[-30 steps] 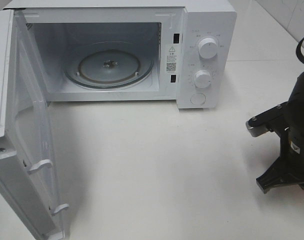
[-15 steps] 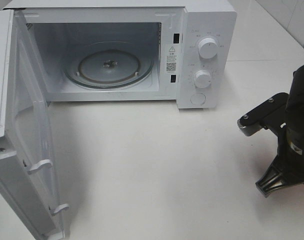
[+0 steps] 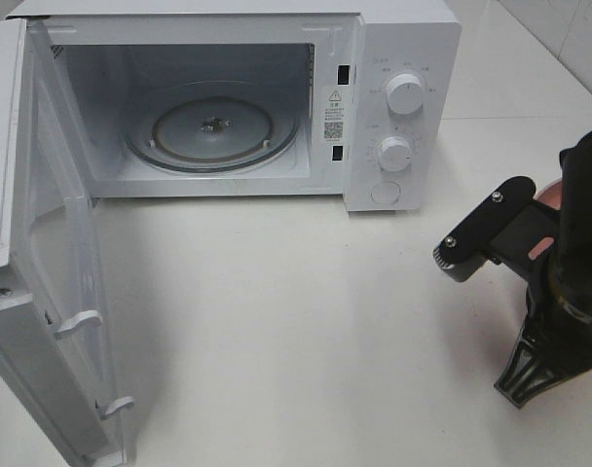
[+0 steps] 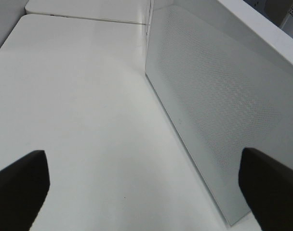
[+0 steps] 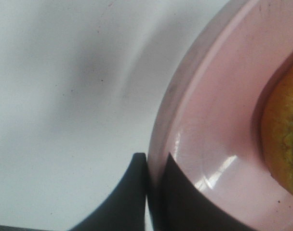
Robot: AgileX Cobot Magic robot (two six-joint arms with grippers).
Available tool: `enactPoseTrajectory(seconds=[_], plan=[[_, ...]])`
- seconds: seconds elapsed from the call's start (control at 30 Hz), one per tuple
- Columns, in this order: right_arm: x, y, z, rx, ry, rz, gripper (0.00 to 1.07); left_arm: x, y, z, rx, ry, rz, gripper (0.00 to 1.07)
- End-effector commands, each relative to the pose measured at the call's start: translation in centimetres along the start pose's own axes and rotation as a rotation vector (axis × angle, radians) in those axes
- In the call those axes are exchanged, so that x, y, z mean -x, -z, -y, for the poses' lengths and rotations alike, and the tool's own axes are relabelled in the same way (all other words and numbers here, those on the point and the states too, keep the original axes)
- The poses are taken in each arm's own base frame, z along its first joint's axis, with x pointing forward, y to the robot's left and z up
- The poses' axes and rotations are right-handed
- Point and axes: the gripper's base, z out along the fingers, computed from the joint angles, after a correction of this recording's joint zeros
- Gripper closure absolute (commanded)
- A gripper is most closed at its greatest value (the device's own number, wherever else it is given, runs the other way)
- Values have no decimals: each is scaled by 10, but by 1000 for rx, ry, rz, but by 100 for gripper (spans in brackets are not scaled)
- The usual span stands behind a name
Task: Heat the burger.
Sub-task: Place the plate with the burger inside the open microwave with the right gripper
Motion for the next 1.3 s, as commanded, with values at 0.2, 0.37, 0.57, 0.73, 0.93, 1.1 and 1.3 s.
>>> enactPoseTrajectory(seconds=[0.2, 0.37, 0.57, 0.73, 0.93, 1.1, 1.3], plan=[[-12, 8, -12, -68, 116, 35, 107, -1, 3, 0, -1, 1, 18, 7], [-16, 11, -20, -75, 167, 50, 107, -1, 3, 0, -1, 1, 18, 7], [-19, 21, -37, -82, 261, 109, 107, -1, 3, 0, -1, 1, 18, 7], [-21, 27, -47, -83, 327, 146, 107, -1, 3, 0, -1, 1, 18, 7], [-23, 35, -58, -101, 420, 209, 107, -1, 3, 0, -1, 1, 18, 7], [-24, 41, -67, -114, 509, 259, 107, -1, 3, 0, -1, 1, 18, 7], [-25, 44, -74, -103, 606, 299, 107, -1, 3, 0, -1, 1, 18, 7]])
